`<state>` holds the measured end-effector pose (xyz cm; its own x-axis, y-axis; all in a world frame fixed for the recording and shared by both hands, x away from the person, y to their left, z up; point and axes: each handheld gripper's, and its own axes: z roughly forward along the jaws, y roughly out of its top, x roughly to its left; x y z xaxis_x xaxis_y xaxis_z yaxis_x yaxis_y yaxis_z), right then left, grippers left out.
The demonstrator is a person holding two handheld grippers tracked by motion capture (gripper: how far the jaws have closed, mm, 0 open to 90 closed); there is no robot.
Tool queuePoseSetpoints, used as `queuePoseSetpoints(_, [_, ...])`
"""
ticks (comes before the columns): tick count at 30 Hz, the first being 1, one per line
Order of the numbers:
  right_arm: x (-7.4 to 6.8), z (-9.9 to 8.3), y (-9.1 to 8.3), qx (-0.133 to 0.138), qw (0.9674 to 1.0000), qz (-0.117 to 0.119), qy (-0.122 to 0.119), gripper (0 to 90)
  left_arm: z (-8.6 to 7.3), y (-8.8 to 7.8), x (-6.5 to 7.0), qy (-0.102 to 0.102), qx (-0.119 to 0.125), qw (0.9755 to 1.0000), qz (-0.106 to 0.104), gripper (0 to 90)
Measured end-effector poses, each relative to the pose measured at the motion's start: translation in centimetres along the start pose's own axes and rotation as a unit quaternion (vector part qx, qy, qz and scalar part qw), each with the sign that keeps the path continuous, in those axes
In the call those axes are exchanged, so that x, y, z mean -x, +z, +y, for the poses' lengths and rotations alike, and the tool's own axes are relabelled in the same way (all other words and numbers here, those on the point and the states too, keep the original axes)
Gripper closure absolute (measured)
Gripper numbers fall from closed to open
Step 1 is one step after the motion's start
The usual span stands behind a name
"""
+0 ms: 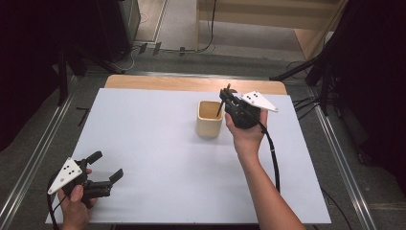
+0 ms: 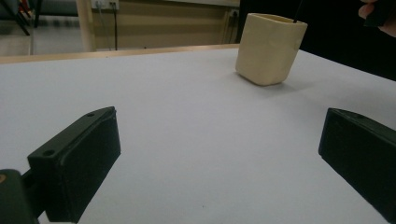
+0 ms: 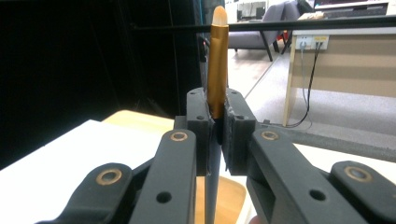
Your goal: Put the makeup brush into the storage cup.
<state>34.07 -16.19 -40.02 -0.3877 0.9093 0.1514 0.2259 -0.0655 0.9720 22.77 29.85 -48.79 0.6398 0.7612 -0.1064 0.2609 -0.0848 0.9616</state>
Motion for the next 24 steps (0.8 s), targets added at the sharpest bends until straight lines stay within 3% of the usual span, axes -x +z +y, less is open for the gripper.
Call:
queuePoseSetpoints(17, [0.0,-3.7,1.3,-0.065,0.9976,-0.015,-0.019,84.3,0.0,0.2,0.1,0.002,-0.003,1.0,-0.003,0.0])
queuePoseSetpoints(23, [0.1,-4.0,1.4,-0.082,0.9961,-0.013,-0.03,83.4,0.0,0.4,0.3,0.006,-0.007,0.9999,-0.006,0.0])
queuePoseSetpoints(24, [0.1,-3.8,1.1,-0.082,0.996,-0.015,-0.032,73.2,-0.1,0.4,0.3,0.006,-0.007,0.9999,-0.006,0.0])
